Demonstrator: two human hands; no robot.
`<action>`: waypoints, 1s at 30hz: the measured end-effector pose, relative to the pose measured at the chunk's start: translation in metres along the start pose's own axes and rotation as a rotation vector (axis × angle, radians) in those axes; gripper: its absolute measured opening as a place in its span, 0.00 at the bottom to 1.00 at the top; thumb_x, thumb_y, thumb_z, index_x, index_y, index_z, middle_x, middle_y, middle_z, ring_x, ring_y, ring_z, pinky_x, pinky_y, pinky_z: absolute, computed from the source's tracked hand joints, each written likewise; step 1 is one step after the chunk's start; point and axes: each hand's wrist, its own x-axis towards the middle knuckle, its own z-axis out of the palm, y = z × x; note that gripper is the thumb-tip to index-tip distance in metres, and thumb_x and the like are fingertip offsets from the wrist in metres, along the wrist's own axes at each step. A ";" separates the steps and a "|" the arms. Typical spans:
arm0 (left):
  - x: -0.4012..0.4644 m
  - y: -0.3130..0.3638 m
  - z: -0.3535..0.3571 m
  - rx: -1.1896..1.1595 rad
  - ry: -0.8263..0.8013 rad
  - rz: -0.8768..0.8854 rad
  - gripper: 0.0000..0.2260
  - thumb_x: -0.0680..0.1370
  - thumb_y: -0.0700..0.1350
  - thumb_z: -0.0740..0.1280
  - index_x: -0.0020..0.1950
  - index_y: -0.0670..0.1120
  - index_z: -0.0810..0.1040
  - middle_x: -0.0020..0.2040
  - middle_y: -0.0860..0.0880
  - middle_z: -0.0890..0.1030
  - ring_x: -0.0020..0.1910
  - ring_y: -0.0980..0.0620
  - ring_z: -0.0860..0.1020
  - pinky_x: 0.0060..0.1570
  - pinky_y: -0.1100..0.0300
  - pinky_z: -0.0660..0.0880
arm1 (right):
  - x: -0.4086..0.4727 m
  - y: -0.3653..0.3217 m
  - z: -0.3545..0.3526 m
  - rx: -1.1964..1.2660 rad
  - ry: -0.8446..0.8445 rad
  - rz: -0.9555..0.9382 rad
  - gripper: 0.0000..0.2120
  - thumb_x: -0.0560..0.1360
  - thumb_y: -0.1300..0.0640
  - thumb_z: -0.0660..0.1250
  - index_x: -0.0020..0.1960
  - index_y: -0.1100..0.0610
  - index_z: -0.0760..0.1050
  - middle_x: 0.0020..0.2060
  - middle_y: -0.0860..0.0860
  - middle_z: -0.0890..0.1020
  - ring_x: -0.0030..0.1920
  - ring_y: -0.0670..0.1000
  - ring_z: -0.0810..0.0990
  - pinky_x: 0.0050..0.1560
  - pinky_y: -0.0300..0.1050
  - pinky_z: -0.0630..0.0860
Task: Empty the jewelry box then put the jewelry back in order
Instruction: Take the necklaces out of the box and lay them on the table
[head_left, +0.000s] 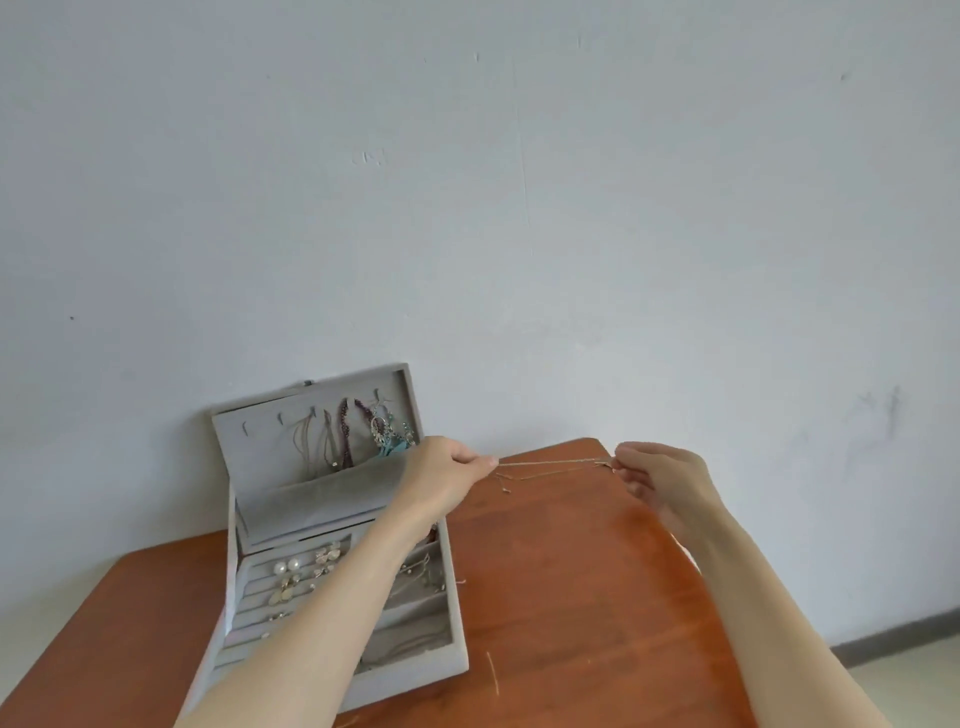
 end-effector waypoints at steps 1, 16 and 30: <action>0.005 0.000 0.009 0.041 0.003 0.000 0.10 0.75 0.48 0.68 0.39 0.43 0.80 0.30 0.48 0.71 0.28 0.52 0.67 0.30 0.61 0.63 | 0.006 0.002 -0.007 -0.014 0.041 -0.006 0.02 0.72 0.69 0.67 0.43 0.66 0.78 0.33 0.57 0.79 0.32 0.49 0.73 0.30 0.36 0.71; 0.037 -0.023 0.047 0.219 -0.086 -0.148 0.10 0.74 0.45 0.68 0.36 0.41 0.80 0.30 0.46 0.77 0.26 0.53 0.72 0.27 0.65 0.70 | 0.041 0.017 -0.017 -0.302 0.044 0.078 0.05 0.66 0.68 0.70 0.42 0.63 0.82 0.30 0.53 0.75 0.30 0.48 0.71 0.32 0.38 0.69; 0.045 -0.024 0.045 0.206 -0.078 -0.208 0.12 0.72 0.44 0.71 0.48 0.36 0.81 0.43 0.41 0.82 0.36 0.48 0.77 0.43 0.57 0.78 | 0.042 0.020 -0.021 -0.211 0.020 0.172 0.08 0.66 0.64 0.73 0.37 0.62 0.74 0.31 0.55 0.75 0.30 0.51 0.71 0.31 0.41 0.68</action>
